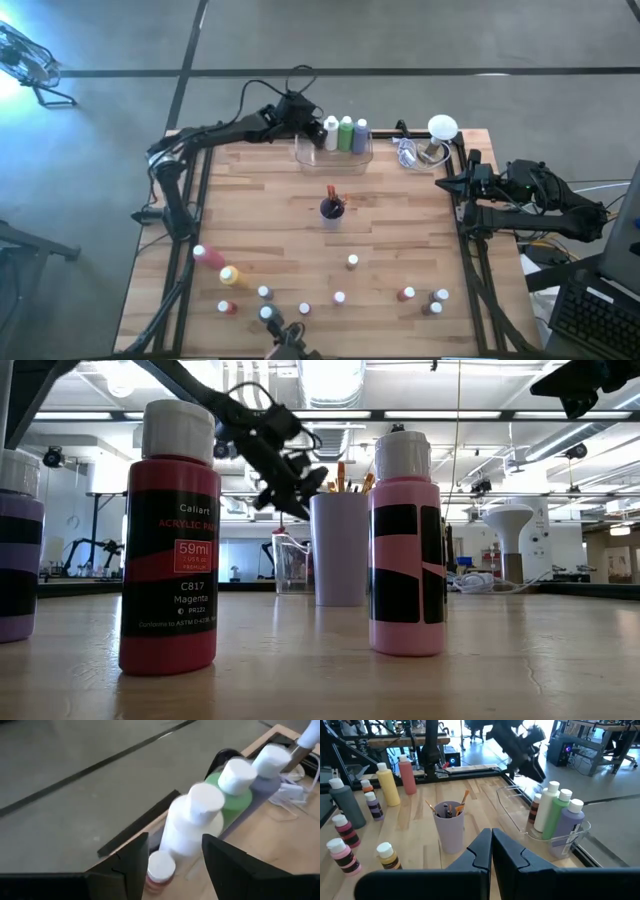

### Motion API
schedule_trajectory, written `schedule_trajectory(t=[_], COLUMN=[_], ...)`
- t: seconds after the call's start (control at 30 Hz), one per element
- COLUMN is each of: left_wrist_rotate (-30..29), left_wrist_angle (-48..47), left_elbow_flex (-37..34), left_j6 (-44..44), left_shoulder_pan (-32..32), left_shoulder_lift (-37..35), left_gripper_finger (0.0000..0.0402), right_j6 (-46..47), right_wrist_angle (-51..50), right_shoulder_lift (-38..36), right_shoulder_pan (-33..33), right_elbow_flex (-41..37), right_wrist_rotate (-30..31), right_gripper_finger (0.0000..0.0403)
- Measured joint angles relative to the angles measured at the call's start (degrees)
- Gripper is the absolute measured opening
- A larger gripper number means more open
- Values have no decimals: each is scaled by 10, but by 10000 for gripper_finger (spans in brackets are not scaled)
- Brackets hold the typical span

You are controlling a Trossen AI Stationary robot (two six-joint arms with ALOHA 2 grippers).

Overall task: Pick & Place Paint Supplies
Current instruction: Put the pink black paint bottle into the transparent bin

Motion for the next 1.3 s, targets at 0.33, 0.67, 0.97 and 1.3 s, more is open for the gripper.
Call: schedule_trajectory(t=[0.33, 0.67, 0.97, 1.3], left_wrist_rotate=[26, 37, 37, 35], left_wrist_angle=[-128, -155, -237, -265], left_elbow_flex=[17, 6, 6, 6], left_j6=[1, 2, 6, 5], left_shoulder_pan=[-25, -131, -277, -398], left_shoulder_lift=[-114, -210, -246, -205], left_gripper_finger=[188, 188, 188, 188], right_j6=[0, 0, 0, 0], right_wrist_angle=[0, 0, 0, 0], right_shoulder_lift=[0, 0, 0, 0], right_shoulder_pan=[0, 0, 0, 0], right_elbow_flex=[0, 0, 0, 0], right_wrist_rotate=[0, 0, 0, 0], right_gripper_finger=[8, 8, 8, 8])
